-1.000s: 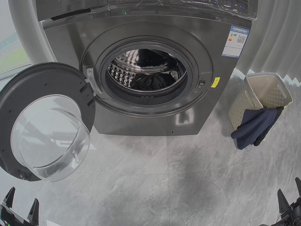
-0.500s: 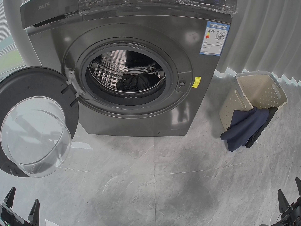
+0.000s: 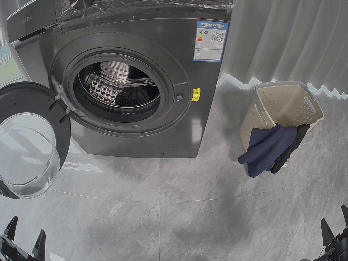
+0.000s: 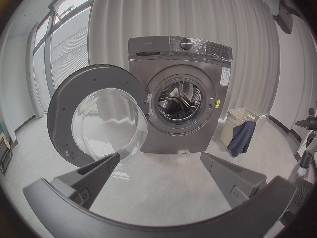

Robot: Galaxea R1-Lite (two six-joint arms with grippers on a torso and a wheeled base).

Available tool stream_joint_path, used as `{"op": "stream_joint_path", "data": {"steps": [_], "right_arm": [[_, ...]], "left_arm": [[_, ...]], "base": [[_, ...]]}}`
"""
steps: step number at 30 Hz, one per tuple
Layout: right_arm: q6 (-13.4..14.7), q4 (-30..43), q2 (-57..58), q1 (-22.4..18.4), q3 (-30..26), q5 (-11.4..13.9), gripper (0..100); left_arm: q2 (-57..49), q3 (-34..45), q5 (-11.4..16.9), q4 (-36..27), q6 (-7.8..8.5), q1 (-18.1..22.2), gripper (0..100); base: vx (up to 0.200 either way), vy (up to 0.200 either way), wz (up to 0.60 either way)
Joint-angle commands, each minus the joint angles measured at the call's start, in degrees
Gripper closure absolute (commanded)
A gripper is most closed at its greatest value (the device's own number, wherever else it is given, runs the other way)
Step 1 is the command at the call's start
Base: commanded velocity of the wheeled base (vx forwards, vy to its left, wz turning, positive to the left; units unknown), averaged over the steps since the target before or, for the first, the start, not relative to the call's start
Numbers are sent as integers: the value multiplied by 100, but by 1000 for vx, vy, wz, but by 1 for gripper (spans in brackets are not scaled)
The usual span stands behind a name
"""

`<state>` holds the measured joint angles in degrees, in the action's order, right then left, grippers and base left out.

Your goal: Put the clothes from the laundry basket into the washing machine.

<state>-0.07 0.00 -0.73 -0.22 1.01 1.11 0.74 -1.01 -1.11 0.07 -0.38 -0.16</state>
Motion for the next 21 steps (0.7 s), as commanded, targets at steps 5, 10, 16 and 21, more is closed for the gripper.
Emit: {"op": "stream_joint_path", "data": {"steps": [5, 10, 16, 21], "right_arm": [[-1, 0, 47, -4, -101, 3, 0], [-1, 0, 47, -4, -101, 3, 0], [-1, 0, 56, -4, -101, 3, 0], [-10, 0, 47, -13, -101, 3, 0]], "left_arm": [[-39, 101, -38, 10, -76, -2, 0], [-39, 101, -56, 10, -112, -2, 0], [-39, 101, -56, 1, -94, -2, 0], [-39, 101, -56, 10, -103, -2, 0]], "base": [[0, -80, 0], [0, -200, 0], [0, -200, 0], [0, -200, 0]]}}
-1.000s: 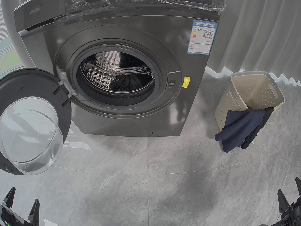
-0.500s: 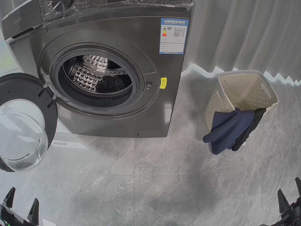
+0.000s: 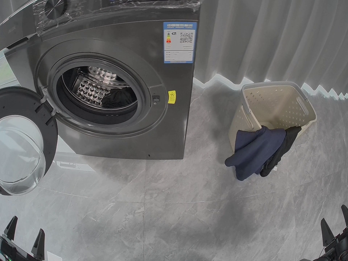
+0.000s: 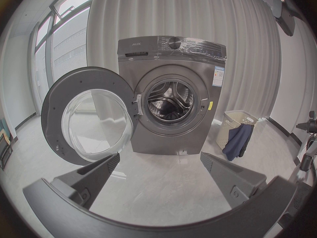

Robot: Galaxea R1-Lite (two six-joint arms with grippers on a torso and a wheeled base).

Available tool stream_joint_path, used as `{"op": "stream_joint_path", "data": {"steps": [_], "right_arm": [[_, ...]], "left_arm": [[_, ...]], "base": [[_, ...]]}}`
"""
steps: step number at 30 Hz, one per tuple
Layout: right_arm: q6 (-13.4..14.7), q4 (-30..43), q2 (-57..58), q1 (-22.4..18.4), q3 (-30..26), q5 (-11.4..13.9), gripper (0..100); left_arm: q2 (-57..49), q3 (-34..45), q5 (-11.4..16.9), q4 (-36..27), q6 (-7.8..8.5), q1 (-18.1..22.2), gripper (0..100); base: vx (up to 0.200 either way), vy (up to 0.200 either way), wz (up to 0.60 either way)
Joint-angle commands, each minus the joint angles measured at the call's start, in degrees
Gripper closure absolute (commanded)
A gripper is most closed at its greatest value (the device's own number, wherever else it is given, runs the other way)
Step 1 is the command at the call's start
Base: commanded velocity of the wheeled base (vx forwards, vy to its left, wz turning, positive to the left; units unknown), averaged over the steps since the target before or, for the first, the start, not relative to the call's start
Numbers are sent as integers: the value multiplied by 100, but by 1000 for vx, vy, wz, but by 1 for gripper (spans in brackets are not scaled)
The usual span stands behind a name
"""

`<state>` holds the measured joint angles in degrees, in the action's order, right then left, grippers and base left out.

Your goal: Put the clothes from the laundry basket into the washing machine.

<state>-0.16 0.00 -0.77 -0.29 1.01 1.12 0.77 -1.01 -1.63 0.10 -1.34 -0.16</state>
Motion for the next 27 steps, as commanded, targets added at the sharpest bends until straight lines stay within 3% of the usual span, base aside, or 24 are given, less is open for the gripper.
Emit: {"op": "stream_joint_path", "data": {"steps": [1, 3, 16, 24, 27], "right_arm": [[-2, 0, 59, 3, -101, 2, 0], [7, 0, 50, 3, -101, 2, 0], [7, 0, 59, 3, -101, 2, 0], [7, 0, 50, 3, -101, 2, 0], [7, 0, 50, 3, -101, 2, 0]], "left_arm": [[-42, 101, -4, -1, -7, -2, 0], [-42, 101, -4, 8, 2, -2, 0], [-33, 92, 5, -1, -77, -2, 0], [-42, 101, 5, 8, 11, 7, 0], [-42, 101, -4, 8, -24, -2, 0]], "base": [[0, -200, 0], [0, -200, 0], [0, 0, 0], [0, 0, 0], [0, -200, 0]]}}
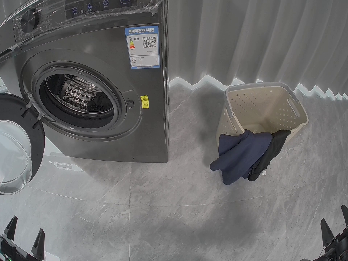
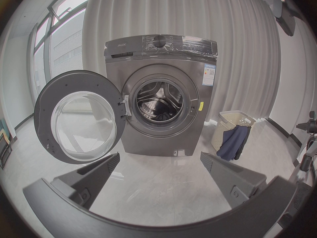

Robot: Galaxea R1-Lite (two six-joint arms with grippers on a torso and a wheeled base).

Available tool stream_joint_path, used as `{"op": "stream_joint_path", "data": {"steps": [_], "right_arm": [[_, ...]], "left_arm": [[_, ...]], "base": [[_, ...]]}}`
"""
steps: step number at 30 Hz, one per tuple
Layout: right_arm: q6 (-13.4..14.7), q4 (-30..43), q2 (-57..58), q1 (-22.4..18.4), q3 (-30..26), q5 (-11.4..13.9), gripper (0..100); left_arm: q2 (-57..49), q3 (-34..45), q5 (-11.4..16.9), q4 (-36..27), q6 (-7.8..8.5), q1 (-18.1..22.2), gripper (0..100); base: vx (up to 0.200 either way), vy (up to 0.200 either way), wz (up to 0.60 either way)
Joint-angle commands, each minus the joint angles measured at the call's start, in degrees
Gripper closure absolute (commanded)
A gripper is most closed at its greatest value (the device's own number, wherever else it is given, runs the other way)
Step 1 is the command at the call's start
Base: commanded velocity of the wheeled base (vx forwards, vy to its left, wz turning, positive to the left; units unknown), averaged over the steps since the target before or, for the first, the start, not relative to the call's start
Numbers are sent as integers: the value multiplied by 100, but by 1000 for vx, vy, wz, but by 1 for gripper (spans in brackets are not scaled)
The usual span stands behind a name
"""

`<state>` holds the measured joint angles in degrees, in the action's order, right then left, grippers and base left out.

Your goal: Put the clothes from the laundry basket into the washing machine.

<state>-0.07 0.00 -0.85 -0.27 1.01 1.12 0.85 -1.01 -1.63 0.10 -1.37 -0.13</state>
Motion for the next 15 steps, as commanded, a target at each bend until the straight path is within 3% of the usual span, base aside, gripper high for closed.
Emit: {"op": "stream_joint_path", "data": {"steps": [1, 6, 12, 15], "right_arm": [[-1, 0, 68, 0, -101, 2, 0], [-1, 0, 68, 0, -101, 2, 0], [-1, 0, 59, 0, -101, 2, 0], [-1, 0, 68, 0, -101, 2, 0]], "left_arm": [[-50, 101, -12, 8, -22, -4, 0], [-50, 101, -4, 8, -13, -4, 0], [-50, 101, -4, 8, -22, -4, 0], [-50, 101, -4, 8, -13, -4, 0]], "base": [[0, -200, 0], [0, -200, 0], [0, 0, 0], [0, -200, 0]]}}
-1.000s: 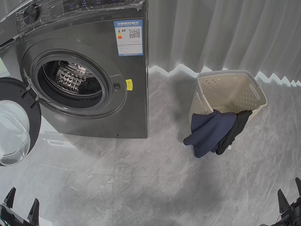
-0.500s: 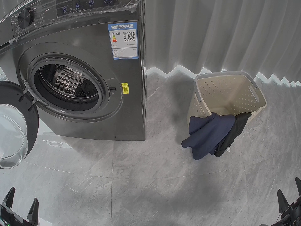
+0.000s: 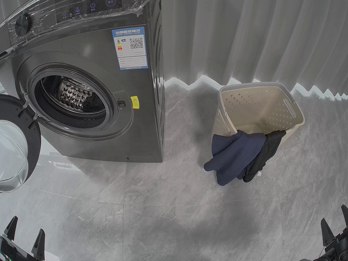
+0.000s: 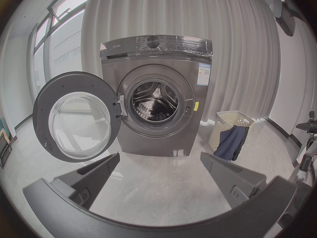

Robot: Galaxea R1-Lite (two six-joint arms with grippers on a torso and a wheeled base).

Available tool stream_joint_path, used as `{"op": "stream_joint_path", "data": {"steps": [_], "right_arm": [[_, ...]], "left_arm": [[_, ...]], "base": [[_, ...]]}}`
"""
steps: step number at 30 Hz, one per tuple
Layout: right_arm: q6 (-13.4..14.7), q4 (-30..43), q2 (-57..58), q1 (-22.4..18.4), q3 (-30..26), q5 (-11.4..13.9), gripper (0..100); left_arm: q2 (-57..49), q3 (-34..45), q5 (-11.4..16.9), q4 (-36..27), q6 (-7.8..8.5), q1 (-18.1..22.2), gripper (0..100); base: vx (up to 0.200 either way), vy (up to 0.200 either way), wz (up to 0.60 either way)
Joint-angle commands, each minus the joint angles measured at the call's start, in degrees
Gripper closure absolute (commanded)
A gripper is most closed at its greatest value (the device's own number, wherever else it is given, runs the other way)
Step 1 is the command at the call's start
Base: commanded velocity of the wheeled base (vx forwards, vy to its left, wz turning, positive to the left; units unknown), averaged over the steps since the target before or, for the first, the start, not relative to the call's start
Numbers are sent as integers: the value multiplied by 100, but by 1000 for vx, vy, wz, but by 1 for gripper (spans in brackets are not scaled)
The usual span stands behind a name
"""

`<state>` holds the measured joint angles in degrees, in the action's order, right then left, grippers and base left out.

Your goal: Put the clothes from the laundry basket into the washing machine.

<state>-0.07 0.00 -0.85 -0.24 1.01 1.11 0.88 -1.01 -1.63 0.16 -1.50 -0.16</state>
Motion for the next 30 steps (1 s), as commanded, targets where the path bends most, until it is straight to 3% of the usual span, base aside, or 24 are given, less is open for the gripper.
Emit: {"op": "stream_joint_path", "data": {"steps": [1, 14, 20, 30], "right_arm": [[-1, 0, 68, -2, -101, 3, 0], [-10, 9, 59, -2, -101, 3, 0], [-10, 0, 59, -11, -101, 3, 0], [-10, 9, 59, -20, -101, 3, 0]], "left_arm": [[-53, 101, -4, 2, 9, -2, 0], [-53, 101, -4, 2, -8, -2, 0], [-44, 101, -4, 2, -8, -2, 0], [-53, 101, -12, 2, -26, -2, 0]], "base": [[0, -200, 0], [0, -200, 0], [0, 0, 0], [200, 0, 0]]}}
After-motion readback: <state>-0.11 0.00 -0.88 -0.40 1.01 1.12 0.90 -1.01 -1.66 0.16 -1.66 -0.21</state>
